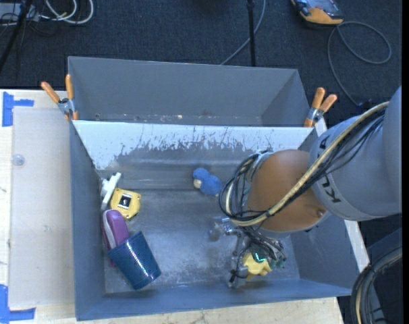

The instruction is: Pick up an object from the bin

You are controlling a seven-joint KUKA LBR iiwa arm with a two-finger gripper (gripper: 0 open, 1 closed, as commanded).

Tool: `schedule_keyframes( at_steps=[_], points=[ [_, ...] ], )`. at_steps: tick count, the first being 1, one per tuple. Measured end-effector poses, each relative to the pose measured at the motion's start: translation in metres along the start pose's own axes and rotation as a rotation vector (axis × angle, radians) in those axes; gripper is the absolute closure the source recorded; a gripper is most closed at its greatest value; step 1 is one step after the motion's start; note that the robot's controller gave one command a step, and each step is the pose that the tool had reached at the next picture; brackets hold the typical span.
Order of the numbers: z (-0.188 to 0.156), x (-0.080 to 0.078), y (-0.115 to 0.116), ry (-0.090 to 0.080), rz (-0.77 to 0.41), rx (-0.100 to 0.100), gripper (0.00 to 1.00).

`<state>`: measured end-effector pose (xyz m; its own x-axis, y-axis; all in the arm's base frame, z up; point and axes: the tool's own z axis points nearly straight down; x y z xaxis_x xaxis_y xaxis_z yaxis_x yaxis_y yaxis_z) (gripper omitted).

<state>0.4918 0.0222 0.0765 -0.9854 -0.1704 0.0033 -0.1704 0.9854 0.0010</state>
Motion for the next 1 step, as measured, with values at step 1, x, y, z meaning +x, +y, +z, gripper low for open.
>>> schedule_keyframes(
  at_steps=[1],
  points=[
    [0.0062,0.0058,-0.0079,-0.008,0.004,0.001,0.00]
  ],
)
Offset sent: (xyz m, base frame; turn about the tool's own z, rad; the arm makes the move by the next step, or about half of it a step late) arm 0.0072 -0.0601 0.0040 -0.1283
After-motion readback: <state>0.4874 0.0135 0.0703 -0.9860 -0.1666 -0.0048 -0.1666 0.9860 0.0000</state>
